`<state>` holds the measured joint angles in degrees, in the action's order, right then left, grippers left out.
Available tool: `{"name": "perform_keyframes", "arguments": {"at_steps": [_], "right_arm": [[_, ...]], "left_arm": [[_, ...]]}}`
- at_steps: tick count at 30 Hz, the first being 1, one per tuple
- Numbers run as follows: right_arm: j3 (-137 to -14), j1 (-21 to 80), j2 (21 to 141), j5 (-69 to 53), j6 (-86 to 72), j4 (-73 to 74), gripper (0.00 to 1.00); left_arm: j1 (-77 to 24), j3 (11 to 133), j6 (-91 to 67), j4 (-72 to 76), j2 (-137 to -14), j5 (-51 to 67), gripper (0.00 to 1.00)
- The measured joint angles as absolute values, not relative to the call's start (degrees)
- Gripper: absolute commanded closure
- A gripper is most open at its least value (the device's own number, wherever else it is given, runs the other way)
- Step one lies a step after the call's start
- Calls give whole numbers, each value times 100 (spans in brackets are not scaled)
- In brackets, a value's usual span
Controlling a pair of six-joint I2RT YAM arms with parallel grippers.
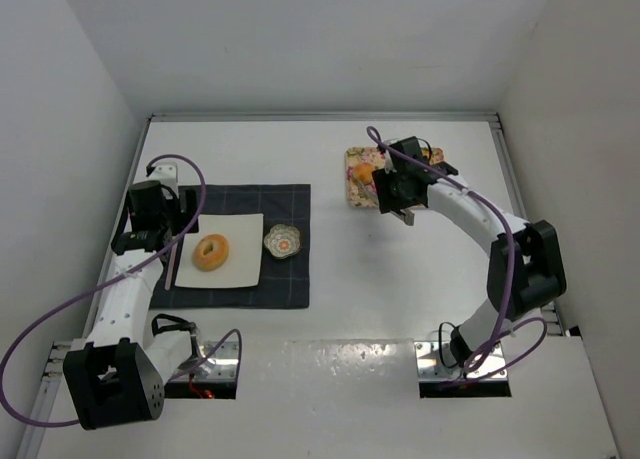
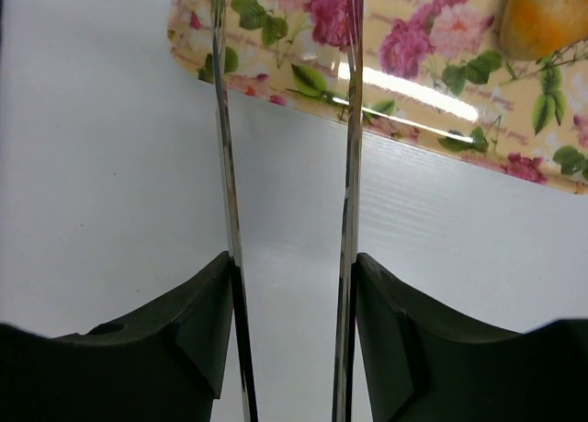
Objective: Place the bread
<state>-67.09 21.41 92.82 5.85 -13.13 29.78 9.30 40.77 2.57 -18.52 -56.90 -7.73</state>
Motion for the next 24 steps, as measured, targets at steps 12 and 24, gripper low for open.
{"name": "perform_keyframes", "arguments": {"at_steps": [12, 24], "right_arm": [[-7089, 2139, 10283, 574, -1328, 2840, 45], [-7299, 2141, 10486, 602, -1059, 2342, 80]], "left_arm": [[930, 4108, 257, -1765, -5739, -701, 0], [930, 4108, 257, -1747, -5736, -690, 0]]}}
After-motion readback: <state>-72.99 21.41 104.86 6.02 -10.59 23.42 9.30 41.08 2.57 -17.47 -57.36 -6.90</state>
